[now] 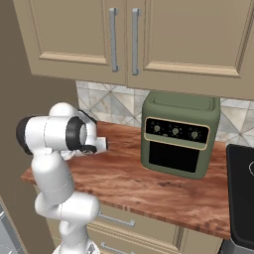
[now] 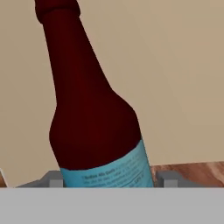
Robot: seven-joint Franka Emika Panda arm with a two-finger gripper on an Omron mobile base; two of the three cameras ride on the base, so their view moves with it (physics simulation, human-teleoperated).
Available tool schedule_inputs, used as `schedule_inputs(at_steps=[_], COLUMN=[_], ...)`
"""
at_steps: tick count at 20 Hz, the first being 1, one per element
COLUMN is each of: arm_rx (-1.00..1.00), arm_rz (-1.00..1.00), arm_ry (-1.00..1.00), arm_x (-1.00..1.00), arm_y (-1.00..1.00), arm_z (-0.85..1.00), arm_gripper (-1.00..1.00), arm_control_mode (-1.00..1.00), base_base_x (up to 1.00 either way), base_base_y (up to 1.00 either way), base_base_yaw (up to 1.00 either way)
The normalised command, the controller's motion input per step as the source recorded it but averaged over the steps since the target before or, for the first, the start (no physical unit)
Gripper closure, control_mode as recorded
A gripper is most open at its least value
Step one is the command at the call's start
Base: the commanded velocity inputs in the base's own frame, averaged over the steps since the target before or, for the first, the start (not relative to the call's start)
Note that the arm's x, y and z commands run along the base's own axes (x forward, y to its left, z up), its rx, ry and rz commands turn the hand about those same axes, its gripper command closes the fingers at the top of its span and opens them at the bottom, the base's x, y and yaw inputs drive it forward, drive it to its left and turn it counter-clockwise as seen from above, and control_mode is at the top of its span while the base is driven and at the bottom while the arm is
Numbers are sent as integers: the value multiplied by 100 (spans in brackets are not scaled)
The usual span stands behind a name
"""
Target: Place the drinks on the dining counter in a tight cluster.
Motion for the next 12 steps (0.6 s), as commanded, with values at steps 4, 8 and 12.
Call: schedule_inputs(at_steps=[4,8,12], arm_rx=[0,0,0], arm_rz=[-10,-19,-25], arm_ry=[0,7,12], arm_x=[-59,-61,-36], arm_y=[-13,-19,-25], arm_z=[1,23,65], arm_gripper=[100,100,100], arm_control_mode=[-100,-100,-100], base_base_x=[0,0,0], base_base_y=[0,0,0], base_base_yaw=[0,0,0])
